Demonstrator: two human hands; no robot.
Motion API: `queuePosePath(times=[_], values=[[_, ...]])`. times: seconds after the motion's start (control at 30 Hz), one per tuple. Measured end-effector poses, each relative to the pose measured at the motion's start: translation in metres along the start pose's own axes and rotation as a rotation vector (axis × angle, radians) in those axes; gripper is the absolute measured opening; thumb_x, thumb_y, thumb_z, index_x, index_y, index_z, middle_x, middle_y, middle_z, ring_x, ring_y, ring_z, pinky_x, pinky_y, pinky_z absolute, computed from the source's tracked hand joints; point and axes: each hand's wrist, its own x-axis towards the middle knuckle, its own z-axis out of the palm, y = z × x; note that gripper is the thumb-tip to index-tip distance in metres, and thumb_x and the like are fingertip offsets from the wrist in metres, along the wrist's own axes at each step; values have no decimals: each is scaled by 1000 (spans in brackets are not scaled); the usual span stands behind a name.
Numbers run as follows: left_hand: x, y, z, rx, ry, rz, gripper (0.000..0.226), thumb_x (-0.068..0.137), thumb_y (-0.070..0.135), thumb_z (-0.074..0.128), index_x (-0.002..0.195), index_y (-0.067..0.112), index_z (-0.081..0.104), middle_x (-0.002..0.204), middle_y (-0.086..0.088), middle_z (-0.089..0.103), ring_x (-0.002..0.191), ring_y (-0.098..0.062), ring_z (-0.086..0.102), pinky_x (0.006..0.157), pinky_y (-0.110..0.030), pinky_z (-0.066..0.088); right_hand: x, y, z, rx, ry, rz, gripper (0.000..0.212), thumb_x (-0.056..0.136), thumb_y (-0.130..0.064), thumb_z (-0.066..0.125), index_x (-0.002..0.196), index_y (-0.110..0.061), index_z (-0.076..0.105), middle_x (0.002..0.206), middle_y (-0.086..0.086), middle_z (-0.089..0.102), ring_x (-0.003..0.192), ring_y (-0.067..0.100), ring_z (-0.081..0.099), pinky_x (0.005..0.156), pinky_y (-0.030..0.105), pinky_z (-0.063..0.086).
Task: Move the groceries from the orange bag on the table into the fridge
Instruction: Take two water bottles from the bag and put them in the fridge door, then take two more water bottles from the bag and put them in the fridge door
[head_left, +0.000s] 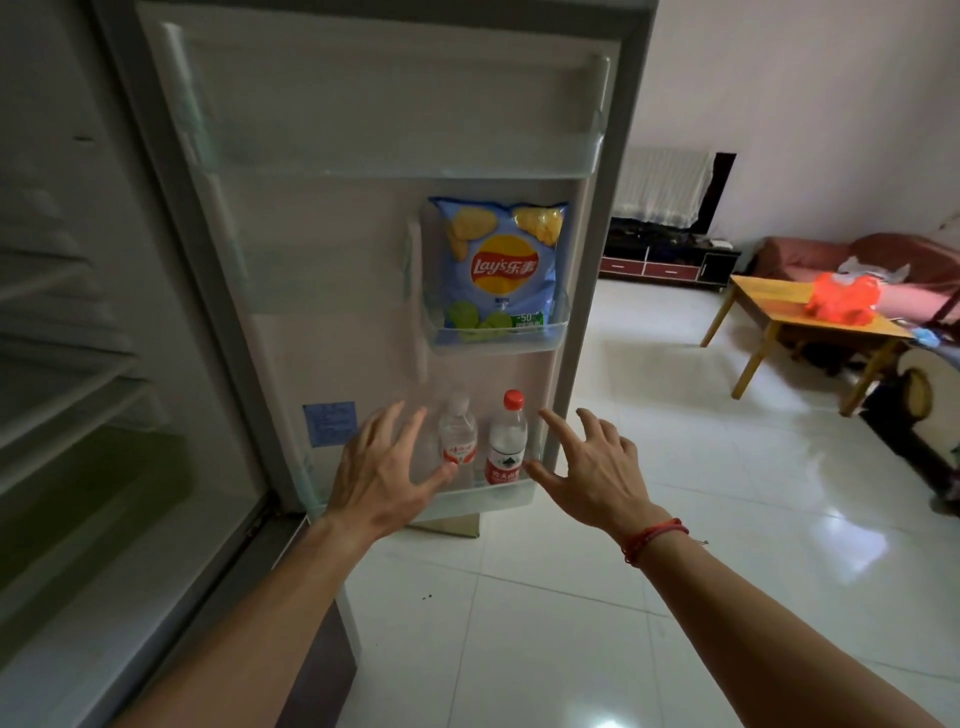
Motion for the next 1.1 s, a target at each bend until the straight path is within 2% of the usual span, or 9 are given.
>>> queuePosePath(times=[0.13,0.37,0.53,0.63,0.73,0.87,0.93,1.03,1.1], values=[[7,12,3,36,-3,35,93,80,79,22,154,23,26,161,-7,23,147,-27,20,117,-42,22,-3,15,-6,-26,27,12,77,92,-76,32,159,-42,14,165,18,20,150,39,23,119,59,27],[24,51,8,-12,25,105,89,82,77,23,152,21,32,159,-6,27,146,-26,24,115,-45,26,-18,51,-22,-42,81,81,71,94,-72,31,158,-43,18,164,17,24,148,39,28,116,58,28],[36,72,15,-66,20,208,89,82,76,27,150,19,35,157,-7,32,144,-27,29,114,-46,31,-40,69,-35,-72,93,191,76,90,-75,21,159,-42,17,164,15,24,148,36,28,117,55,28],[45,86,20,-105,1,289,90,81,76,30,150,19,33,157,-6,32,144,-27,29,113,-47,33,-59,78,-43,-97,125,285,86,81,-78,9,158,-42,19,163,15,26,146,35,30,116,53,29],[50,103,24,-126,-36,384,93,82,78,27,153,18,28,159,-6,28,146,-28,25,115,-48,30,-83,83,-52,-119,153,392,82,84,-77,13,158,-42,20,162,15,27,145,34,31,116,52,29],[49,129,26,-201,-39,532,90,83,75,32,148,13,38,153,-12,38,140,-33,35,110,-54,35,-118,82,-65,-152,176,506,92,76,-77,1,159,-41,19,162,16,27,145,35,31,116,53,29],[44,144,25,-232,-46,591,88,84,74,34,147,13,39,153,-12,39,140,-34,36,108,-55,36,-137,84,-69,-165,175,555,88,80,-78,5,159,-41,16,162,16,27,146,35,31,116,54,30],[37,164,25,-240,-52,675,87,84,74,34,147,14,38,153,-12,38,141,-34,34,109,-53,35,-164,89,-74,-187,183,627,73,95,-72,25,159,-40,16,162,17,27,146,36,31,115,54,31],[32,177,25,-246,-49,718,85,85,74,35,146,15,41,152,-12,40,140,-34,37,106,-54,37,-181,93,-76,-194,191,668,69,98,-68,31,160,-40,15,163,17,27,146,36,30,115,53,31]])
